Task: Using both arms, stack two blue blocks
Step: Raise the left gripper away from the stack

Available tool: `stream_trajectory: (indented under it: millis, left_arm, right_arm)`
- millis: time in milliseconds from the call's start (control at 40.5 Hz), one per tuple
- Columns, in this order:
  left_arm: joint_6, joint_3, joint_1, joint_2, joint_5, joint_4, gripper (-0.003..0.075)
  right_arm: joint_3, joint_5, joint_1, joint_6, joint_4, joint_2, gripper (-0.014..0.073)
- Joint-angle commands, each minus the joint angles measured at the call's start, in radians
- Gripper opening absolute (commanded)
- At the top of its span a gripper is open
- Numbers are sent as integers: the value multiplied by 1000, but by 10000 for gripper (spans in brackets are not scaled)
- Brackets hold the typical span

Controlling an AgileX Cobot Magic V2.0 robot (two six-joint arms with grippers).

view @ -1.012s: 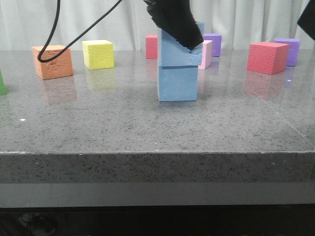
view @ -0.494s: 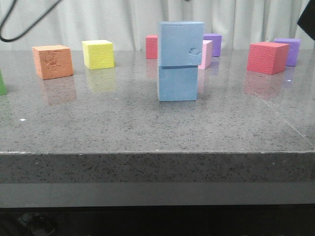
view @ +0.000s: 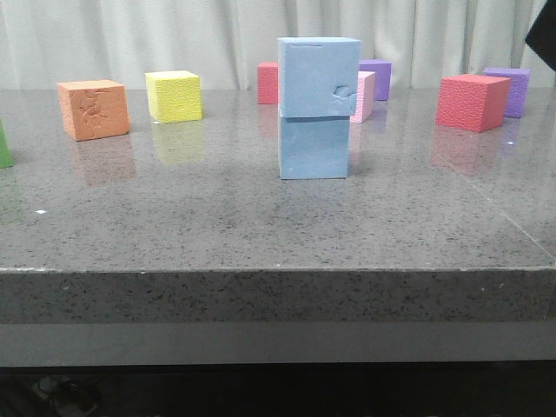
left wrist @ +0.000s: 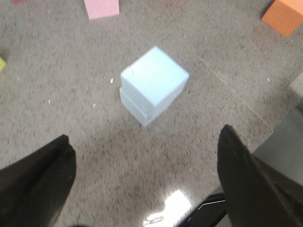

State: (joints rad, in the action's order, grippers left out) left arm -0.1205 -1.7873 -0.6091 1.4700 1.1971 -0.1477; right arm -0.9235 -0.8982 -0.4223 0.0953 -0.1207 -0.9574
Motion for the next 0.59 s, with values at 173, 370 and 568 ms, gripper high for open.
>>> stream_trajectory:
  millis: [173, 370, 568]
  left_arm:
    - [15, 404, 7, -338, -210, 2, 526]
    - [15, 650, 7, -533, -273, 4, 526]
    - [15, 825, 7, -708, -351, 46, 526]
  right_arm:
    - [-24, 47, 2, -1, 2, 11, 643]
    - [-24, 25, 2, -1, 2, 11, 643]
    - [-23, 21, 3, -48, 22, 59, 643]
